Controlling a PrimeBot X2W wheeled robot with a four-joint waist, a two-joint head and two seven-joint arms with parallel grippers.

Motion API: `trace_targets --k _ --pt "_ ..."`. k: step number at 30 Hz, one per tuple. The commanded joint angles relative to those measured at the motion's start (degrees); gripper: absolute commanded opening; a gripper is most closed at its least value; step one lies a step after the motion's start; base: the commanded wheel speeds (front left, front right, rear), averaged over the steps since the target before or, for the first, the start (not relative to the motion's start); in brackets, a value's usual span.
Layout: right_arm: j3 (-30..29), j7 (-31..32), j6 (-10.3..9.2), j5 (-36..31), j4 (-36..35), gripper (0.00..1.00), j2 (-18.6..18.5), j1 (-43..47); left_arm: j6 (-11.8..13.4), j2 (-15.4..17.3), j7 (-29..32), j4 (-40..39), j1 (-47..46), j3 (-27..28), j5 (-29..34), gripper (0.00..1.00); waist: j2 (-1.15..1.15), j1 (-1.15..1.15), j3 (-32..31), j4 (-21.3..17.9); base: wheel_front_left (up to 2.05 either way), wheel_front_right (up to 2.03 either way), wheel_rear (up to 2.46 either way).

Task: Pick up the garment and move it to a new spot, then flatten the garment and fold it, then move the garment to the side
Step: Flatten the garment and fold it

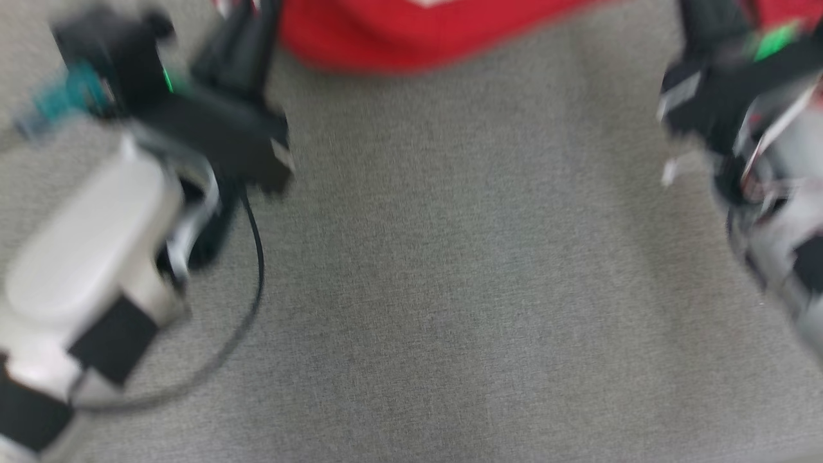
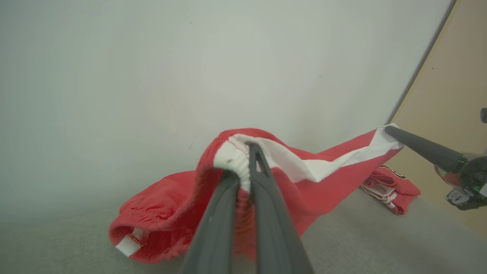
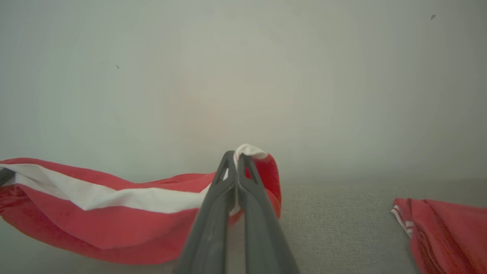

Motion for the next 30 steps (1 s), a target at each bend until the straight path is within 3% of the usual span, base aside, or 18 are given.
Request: trace_targets --k 1,12,21,30 --pt "-0.73 -0.23 -0.16 -1.21 -1.28 0.0 -0.4 3.8 0.94 0.53 -0.37 -2.09 3.45 0.0 0.73 0.0 0.01 0.02 -4.4 0.5 0.0 0.0 0.0" --pt "-6.67 0.66 -0.16 -4.55 -10.88 0.0 -2.16 30.91 5.5 0.46 -0.54 -14.58 26.7 1.05 8.27 0.0 0.01 0.02 -10.78 1.59 0.0 0.0 0.0" --pt "-13.14 3.86 -0.16 -8.31 -17.64 0.0 -1.1 47.23 4.08 -1.71 -0.56 -16.06 43.03 4.09 14.86 0.0 0.01 0.02 -14.41 1.74 0.0 0.0 0.0" --pt "-20.97 8.82 -0.16 -12.67 -24.18 0.0 2.91 62.99 1.39 -4.45 -0.56 -14.46 54.12 8.11 19.66 0.0 0.01 0.02 -18.5 2.88 0.0 0.0 0.0"
